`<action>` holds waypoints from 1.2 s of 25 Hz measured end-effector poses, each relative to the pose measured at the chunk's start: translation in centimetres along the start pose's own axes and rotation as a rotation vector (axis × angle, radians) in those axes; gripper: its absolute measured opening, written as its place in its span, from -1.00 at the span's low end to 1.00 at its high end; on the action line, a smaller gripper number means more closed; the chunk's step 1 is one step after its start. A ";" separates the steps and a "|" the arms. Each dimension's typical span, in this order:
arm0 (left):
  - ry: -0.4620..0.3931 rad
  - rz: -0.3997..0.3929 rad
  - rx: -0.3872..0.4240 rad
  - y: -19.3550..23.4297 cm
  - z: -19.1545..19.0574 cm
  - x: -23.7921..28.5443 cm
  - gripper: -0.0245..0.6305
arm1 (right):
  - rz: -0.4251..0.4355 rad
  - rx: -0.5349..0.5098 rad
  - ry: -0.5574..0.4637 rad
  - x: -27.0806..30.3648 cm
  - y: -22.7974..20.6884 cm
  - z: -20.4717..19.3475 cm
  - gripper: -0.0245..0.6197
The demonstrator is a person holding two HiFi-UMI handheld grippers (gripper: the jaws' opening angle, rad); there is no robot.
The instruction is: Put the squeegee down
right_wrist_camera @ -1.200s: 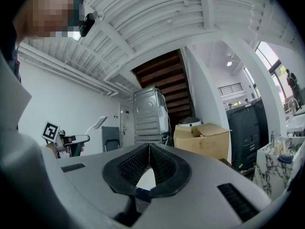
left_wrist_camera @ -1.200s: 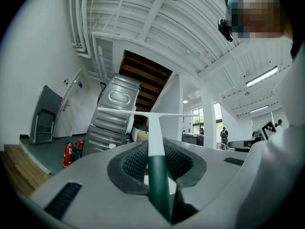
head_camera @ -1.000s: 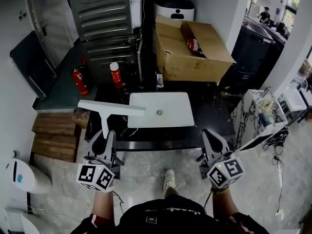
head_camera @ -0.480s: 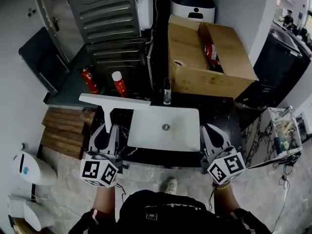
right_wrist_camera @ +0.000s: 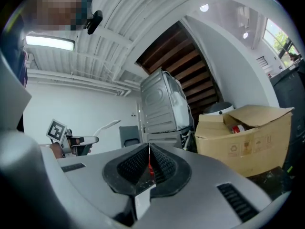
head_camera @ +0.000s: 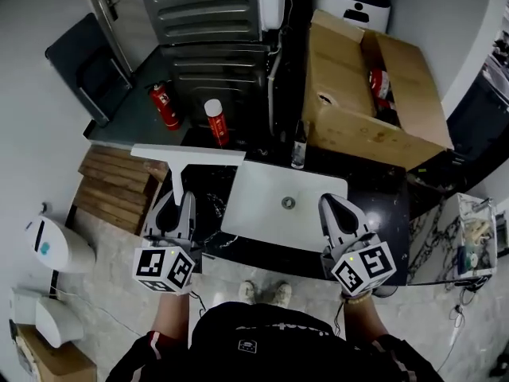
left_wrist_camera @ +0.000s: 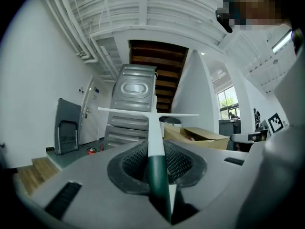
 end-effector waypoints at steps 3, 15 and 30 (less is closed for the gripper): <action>0.052 0.072 0.007 2.7 -2.7 0.0 -0.63 | 0.064 0.009 0.009 3.7 1.2 -1.4 -0.80; 0.477 0.373 -0.088 14.2 -20.0 0.4 -0.63 | 0.211 0.032 0.173 16.9 7.9 -12.0 -0.80; 0.740 0.341 -0.058 15.5 -27.5 7.2 -0.40 | 0.165 0.045 0.215 18.6 6.2 -12.6 -0.80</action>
Point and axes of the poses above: the fingertips, and each gripper's own axes: x forward along the fingers, y to its left, z out of its top, the point moved 5 cm from there along -x, backward along the fingers, and after that the axes turned 14 degrees about z, right-handed, at the moved point
